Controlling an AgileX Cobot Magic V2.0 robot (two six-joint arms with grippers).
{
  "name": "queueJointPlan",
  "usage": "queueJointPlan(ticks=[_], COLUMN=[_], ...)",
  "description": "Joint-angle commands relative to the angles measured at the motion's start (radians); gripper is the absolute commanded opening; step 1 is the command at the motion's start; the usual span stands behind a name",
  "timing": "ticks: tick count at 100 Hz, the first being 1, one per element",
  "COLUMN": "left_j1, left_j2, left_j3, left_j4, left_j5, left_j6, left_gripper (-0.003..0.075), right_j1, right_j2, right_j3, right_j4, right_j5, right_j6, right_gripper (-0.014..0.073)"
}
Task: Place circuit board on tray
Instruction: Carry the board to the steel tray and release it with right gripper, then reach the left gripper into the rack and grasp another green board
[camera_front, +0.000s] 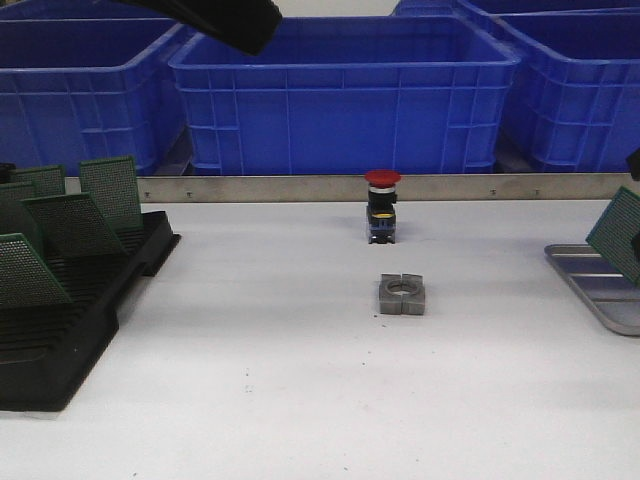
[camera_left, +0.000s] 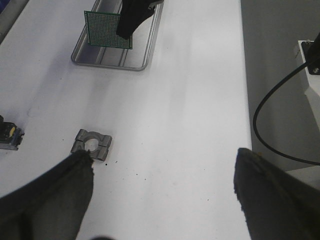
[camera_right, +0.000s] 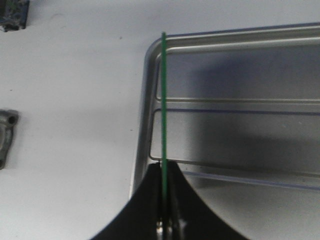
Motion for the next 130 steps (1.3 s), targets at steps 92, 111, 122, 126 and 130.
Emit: queueJointPlan(ticks=[92,111,122,126,130], left_j1=[0.049,0.049,0.049,0.056,0.061], left_j2=[-0.035,-0.033,-0.033,-0.033,-0.033], left_j3=[0.003,0.067,0.117,0.135,0.154], left_j4=[0.917,0.95,0.973,0.973,0.973], left_j5=[-0.02,-0.052,-0.134,-0.165,-0.199], left_j6=[-0.144,-0.144,-0.144,-0.144,-0.144], left_gripper=[0.0538,0.0538,0.0538,0.0538,0.0538], right_j1=[-0.01,-0.01,-0.01,-0.01,-0.01], right_j2=[-0.029,-0.029,-0.029,-0.029,-0.029], right_j3=[-0.03,-0.03,-0.03,-0.03,-0.03], right_j4=[0.024,0.024,0.024,0.024,0.024], right_j5=[-0.129,-0.127,-0.127,-0.126,-0.125], right_j6=[-0.014,-0.014,-0.014,-0.014,-0.014], right_gripper=[0.0611,0.0611,0.0611,0.0611,0.0611])
